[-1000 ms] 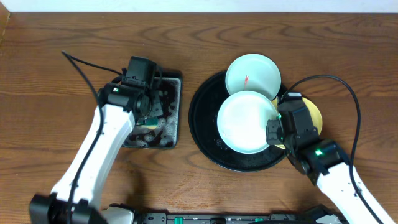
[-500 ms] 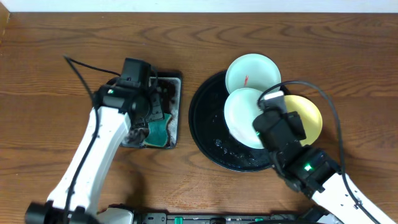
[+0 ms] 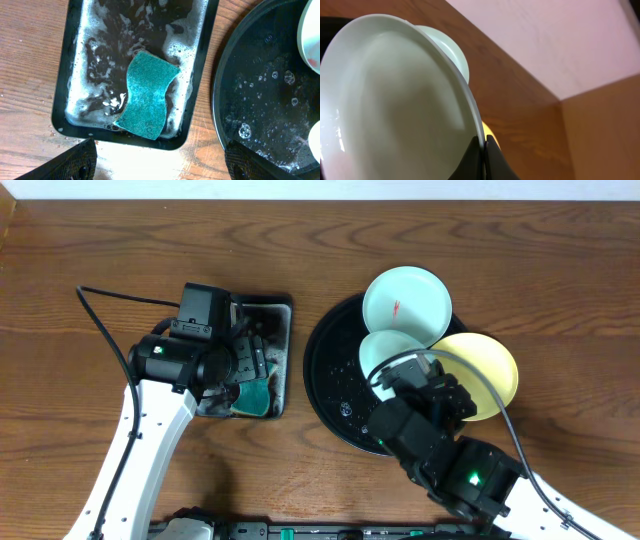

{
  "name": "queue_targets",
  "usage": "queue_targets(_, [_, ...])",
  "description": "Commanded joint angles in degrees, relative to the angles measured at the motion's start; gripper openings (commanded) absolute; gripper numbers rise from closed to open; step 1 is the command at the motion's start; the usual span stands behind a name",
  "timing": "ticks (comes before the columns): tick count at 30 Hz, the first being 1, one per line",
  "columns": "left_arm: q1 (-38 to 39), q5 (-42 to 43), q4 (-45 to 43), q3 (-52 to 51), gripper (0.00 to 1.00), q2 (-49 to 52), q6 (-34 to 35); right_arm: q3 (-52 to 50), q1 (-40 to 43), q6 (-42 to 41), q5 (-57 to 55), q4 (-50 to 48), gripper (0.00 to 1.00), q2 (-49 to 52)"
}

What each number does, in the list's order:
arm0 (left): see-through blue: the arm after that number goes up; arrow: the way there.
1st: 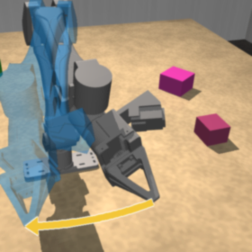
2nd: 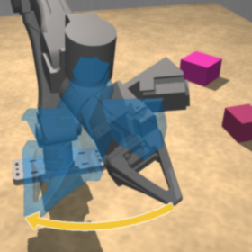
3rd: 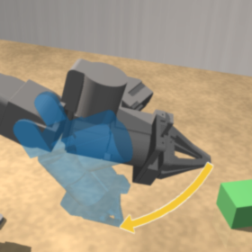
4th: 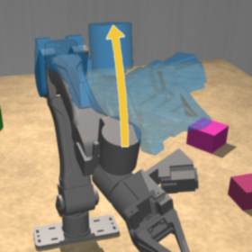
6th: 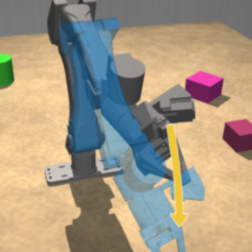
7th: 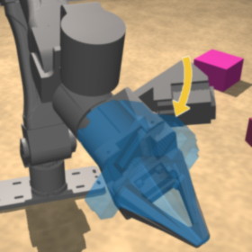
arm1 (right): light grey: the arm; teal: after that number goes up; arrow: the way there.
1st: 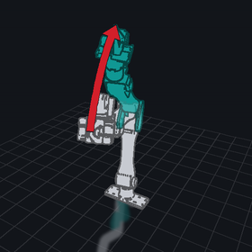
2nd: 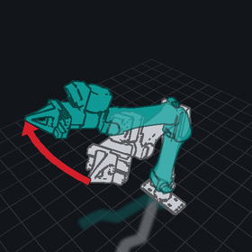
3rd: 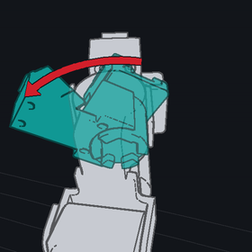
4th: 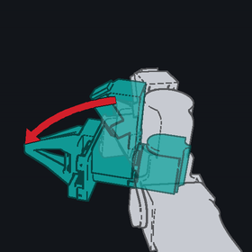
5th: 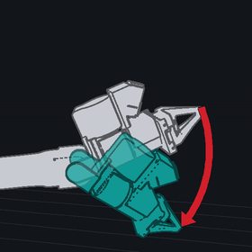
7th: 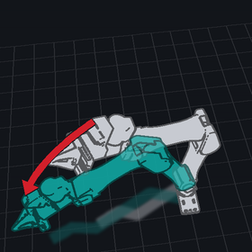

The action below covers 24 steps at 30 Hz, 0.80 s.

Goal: Clean dirty plates on tray and stack at the side
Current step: 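Lift the cleaned mint plate off the tray with the right gripper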

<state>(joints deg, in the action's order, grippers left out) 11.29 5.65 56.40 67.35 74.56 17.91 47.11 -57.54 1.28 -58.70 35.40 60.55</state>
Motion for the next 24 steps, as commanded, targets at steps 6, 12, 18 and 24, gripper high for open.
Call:
queue_targets(6, [-0.2,-0.1,0.1,0.3,0.83,0.0,-0.5,1.6,-5.7,9.4,-11.5,-4.3,0.01,-0.6])
queue_targets(12, [-0.2,-0.1,0.1,0.3,0.83,0.0,-0.5,1.5,-6.3,10.2,-11.8,-5.4,0.01,-0.7])
queue_targets(18, [-0.2,-0.1,0.1,0.3,0.83,0.0,-0.5,1.5,-6.3,10.2,-11.8,-5.4,0.01,-0.7])
queue_targets(24, [-0.2,-0.1,0.1,0.3,0.84,0.0,-0.5,1.6,-6.3,10.2,-11.8,-5.4,0.01,-0.7])
